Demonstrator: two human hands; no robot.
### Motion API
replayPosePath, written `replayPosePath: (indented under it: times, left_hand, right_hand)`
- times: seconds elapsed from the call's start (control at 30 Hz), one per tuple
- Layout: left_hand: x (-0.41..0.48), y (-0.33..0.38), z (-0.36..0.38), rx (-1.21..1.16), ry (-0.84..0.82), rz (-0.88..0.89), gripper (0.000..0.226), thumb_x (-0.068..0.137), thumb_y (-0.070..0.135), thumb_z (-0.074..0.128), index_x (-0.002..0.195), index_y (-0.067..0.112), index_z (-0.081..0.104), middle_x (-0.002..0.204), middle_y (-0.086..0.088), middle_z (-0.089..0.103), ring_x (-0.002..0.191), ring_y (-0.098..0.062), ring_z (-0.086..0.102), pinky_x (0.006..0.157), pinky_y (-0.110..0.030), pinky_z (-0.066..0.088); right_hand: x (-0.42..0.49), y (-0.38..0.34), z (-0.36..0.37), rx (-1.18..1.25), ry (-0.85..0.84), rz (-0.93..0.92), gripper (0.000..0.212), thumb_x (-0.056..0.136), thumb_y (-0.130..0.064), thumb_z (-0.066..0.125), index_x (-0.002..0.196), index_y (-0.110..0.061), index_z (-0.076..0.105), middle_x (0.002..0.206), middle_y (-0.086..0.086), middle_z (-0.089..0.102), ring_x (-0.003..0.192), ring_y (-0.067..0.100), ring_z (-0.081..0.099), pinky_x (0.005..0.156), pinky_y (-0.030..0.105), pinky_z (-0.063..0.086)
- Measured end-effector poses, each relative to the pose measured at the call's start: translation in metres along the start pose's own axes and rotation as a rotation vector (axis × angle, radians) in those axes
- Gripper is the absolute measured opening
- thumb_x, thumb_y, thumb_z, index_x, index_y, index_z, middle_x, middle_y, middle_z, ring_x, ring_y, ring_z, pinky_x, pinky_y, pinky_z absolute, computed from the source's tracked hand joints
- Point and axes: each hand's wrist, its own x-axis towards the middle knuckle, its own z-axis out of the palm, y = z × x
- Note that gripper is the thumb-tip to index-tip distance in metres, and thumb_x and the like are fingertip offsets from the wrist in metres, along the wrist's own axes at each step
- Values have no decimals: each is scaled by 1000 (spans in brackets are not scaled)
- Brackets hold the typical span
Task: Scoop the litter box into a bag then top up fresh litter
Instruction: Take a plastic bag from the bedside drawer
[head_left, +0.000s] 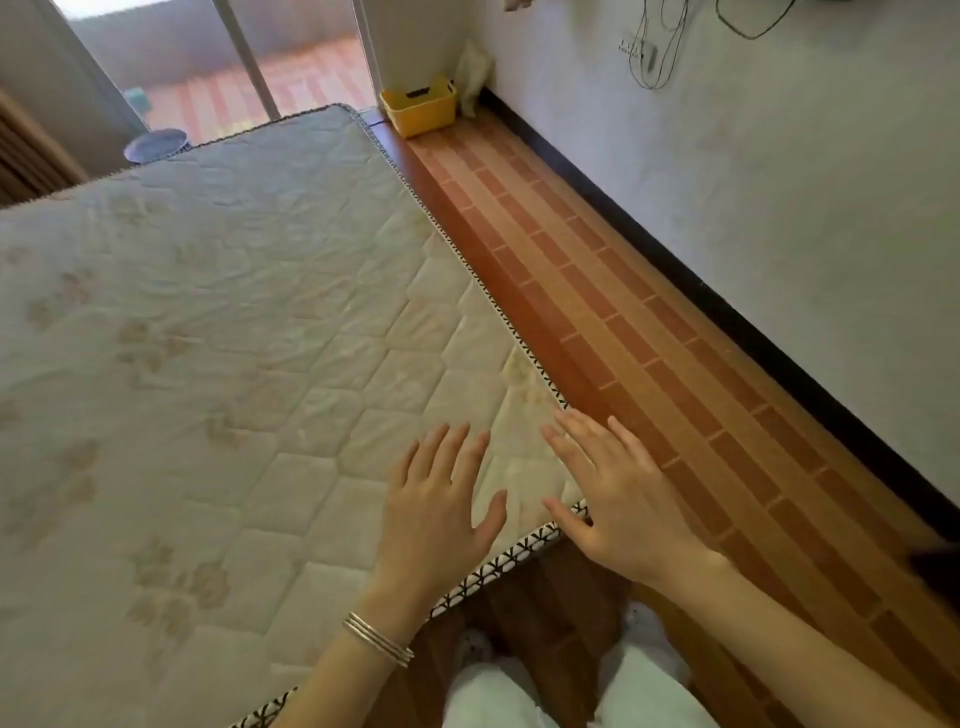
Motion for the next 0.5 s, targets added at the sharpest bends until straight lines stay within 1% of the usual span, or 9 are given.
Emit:
replayPosePath:
  times: [0.03,0.13,0.3,0.37,0.5]
  left_hand:
    - [4,8,-1,-14,-12,7,56,86,50,42,130,17,53,132,-4,56,126,-23,48,102,-41,39]
    - [14,38,5,-15,28,39,56,86,50,42,130,18,54,133,-4,55,127,-23,48,103,-43,40]
    - [42,113,29,1,53,23,55,85,50,44,130,20,53,134,-2,54,127,-22,47,104,-41,38]
    - [57,153,39,-20,48,-3,55,85,51,45,131,21,52,135,-1,53,129,-21,45,104,-41,38]
    - [92,227,59,-43,34,-50,55,88,51,40,134,23,48,138,0,51,131,-20,42,106,-41,36]
  right_hand:
    - [-4,8,-3,-8,-2,-4,66,86,-52,41,142,-18,34,146,4,39,138,17,29,113,41,21]
    - [-17,36,-11,-19,2,5,66,88,-53,38,144,-20,29,148,1,35,139,15,26,113,42,22]
    - [-37,116,-27,-23,2,-30,66,89,-55,35,145,-23,24,150,-2,32,140,13,24,114,41,22]
    - [-46,154,-36,-33,-16,-61,66,89,-55,34,146,-24,23,151,-2,30,141,13,22,114,39,19]
    - [-52,238,-56,-76,-38,-140,67,89,-57,33,147,-27,18,154,-5,23,143,11,14,118,38,11]
